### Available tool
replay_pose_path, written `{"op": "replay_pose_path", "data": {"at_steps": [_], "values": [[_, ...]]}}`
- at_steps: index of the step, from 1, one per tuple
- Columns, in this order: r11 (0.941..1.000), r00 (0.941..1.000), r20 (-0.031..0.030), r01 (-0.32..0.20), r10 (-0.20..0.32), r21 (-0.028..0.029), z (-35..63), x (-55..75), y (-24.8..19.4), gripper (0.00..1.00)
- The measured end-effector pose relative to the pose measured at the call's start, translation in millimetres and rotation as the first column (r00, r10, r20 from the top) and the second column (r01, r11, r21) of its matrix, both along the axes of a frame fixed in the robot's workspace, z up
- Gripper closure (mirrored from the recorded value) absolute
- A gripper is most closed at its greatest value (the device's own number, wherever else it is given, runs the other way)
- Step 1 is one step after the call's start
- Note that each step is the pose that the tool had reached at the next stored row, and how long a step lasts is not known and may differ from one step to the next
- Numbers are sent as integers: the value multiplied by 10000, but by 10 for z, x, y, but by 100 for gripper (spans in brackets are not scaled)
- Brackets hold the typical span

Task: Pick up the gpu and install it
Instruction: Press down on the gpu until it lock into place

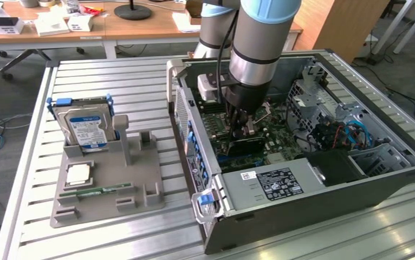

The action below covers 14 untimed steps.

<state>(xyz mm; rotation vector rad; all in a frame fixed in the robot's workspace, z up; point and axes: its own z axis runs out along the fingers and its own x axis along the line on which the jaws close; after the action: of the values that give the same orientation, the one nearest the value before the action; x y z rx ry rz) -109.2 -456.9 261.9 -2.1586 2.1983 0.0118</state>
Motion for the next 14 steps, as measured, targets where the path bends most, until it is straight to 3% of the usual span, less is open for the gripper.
{"op": "replay_pose_path", "data": {"at_steps": [14], "values": [[10000,10000,-2,-1,1,-27,239,0,-1,89]]}}
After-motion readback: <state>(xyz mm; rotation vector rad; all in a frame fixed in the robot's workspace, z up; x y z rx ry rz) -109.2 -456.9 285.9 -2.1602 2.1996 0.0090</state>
